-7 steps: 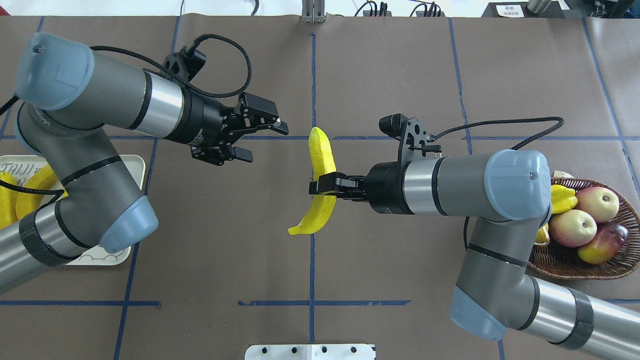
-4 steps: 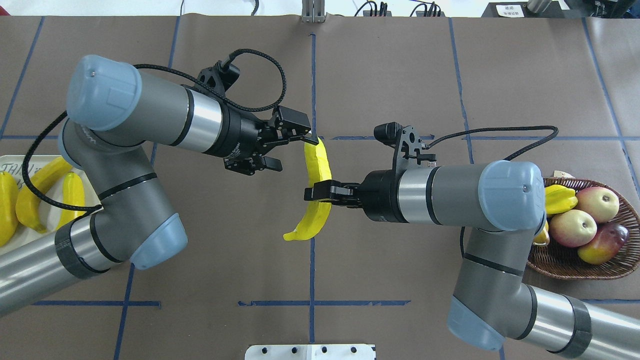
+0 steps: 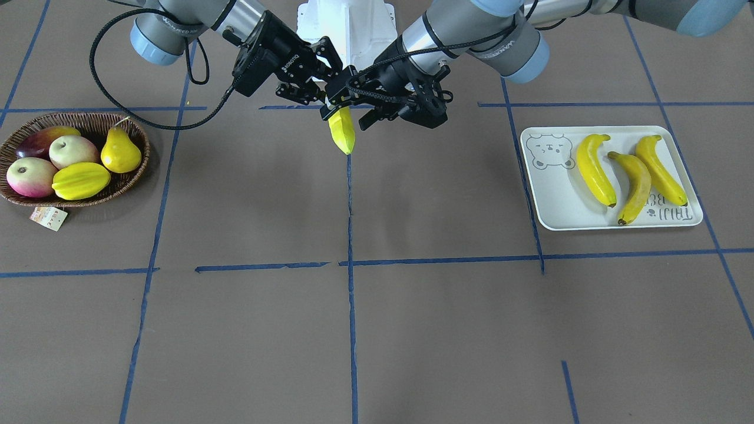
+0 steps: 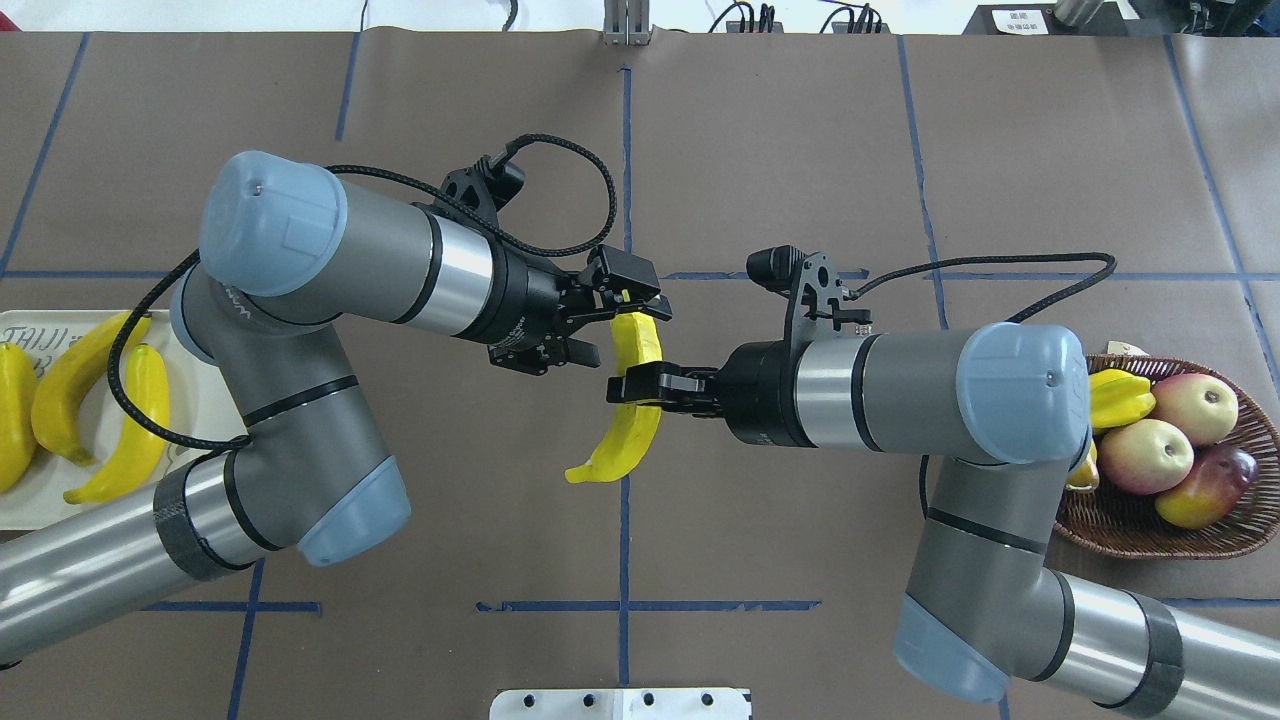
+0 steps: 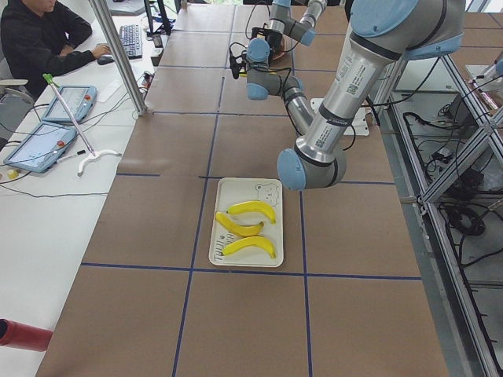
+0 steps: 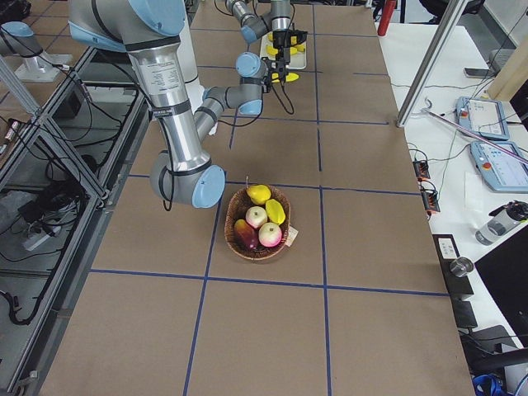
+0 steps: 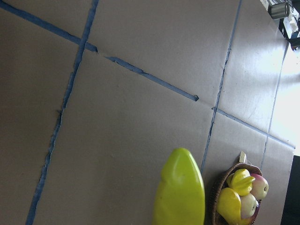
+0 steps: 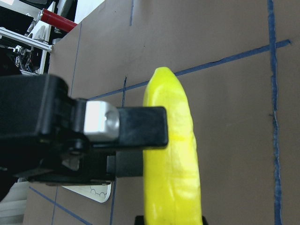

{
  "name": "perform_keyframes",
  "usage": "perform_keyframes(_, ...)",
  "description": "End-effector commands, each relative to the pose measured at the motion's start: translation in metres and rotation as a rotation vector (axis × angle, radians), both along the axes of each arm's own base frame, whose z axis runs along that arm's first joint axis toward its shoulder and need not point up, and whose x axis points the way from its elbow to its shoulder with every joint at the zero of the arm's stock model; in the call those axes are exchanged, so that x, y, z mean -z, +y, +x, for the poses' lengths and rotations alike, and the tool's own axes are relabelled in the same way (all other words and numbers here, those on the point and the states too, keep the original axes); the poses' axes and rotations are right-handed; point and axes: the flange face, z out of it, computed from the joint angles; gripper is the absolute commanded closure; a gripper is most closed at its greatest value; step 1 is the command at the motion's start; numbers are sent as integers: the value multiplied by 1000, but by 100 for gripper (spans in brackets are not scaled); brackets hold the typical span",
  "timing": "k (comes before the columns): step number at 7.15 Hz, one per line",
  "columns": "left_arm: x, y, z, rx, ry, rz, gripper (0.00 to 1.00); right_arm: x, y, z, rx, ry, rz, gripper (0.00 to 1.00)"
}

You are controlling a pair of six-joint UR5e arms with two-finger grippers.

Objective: Transfer all bananas from basket to plate

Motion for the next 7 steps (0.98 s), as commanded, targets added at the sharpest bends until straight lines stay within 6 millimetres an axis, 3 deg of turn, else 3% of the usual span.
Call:
perform_keyframes(1,4,0,4,-3,2,1,34,0,0,0,0,0,0,99)
perform_keyframes(2,4,4,7,-11,3,2,52,1,0,0,2,-1,1,99)
perform_keyframes(3,4,4,8,-11,3,4,80,2,1,2,3,-5,4,97)
perform_keyframes(4,4,4,8,-13,5,5,100,5,2,4,6,-9,6,31)
perform_keyframes(5,4,5,7,-13,3,7,100,6,2,7,3,-15,8,0)
perform_keyframes(7,3,3,6,-10,0,10,100,9,3,11,3,-21,10,0)
